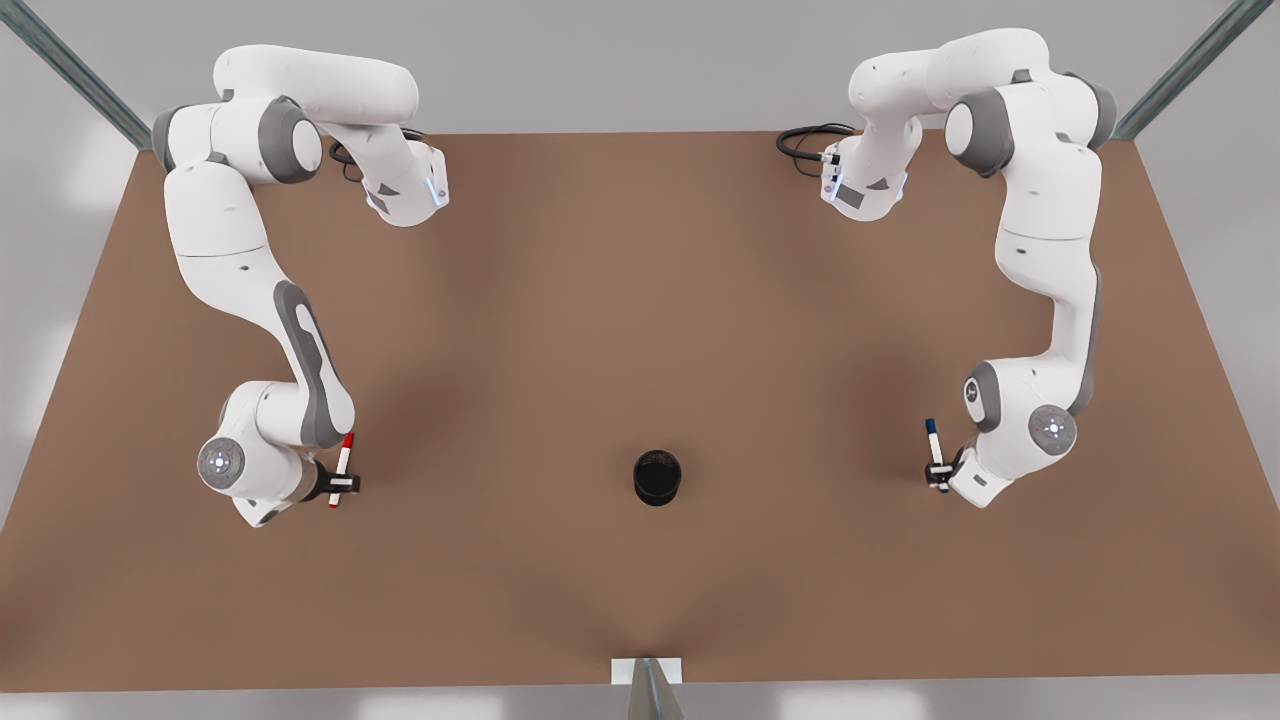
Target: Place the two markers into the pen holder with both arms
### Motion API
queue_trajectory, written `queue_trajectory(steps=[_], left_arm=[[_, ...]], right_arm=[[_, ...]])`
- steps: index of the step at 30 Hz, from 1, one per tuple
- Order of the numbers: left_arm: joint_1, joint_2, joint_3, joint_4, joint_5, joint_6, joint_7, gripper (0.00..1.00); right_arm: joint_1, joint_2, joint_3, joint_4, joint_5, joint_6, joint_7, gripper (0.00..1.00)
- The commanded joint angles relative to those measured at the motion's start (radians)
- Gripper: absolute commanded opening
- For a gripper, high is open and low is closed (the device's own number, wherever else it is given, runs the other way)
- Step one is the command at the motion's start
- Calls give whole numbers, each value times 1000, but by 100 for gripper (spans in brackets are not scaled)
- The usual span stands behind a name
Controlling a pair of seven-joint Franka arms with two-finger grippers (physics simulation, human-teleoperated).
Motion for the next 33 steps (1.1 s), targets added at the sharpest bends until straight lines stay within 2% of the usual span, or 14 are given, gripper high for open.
queue_trajectory(steps=[1, 3, 8, 10, 13, 18, 21, 23, 25, 29, 33], left_arm=[[1, 1, 0, 1, 1, 5, 4, 53], [1, 2, 0, 1, 1, 10, 4, 47], [-1, 8, 0, 1, 2, 13, 2, 43], [-1, 8, 0, 1, 1, 14, 2, 35], [-1, 8, 0, 1, 1, 14, 1, 22], [-4, 8, 0, 1, 1, 14, -6, 21], [-9, 2, -2, 2, 1, 10, -10, 21], [-10, -1, -2, 2, 1, 8, -10, 21], [-12, -10, -2, 4, 1, 5, -19, 21], [-42, -58, -40, 25, -9, -58, -68, 21], [-42, -142, -94, 79, -110, -204, -70, 21]], right_arm=[[0, -1, 0, 0, 1, 18, -38, 55], [-2, 0, 0, 0, 1, 20, -38, 52], [0, 0, 0, -12, 1, 30, -38, 47], [2, 0, 0, -12, 0, 30, -39, 44], [2, 0, 0, -11, 0, 29, -38, 32], [6, -1, 2, -4, -2, 24, -38, 21], [5, -32, 23, 42, -5, -9, -36, 21], [11, -70, 60, 150, -8, -134, -33, 21], [14, -104, 80, 164, -8, -137, -32, 21], [12, -135, 178, 206, -5, -134, -16, 21], [29, -132, 203, 236, -8, -129, 8, 21]])
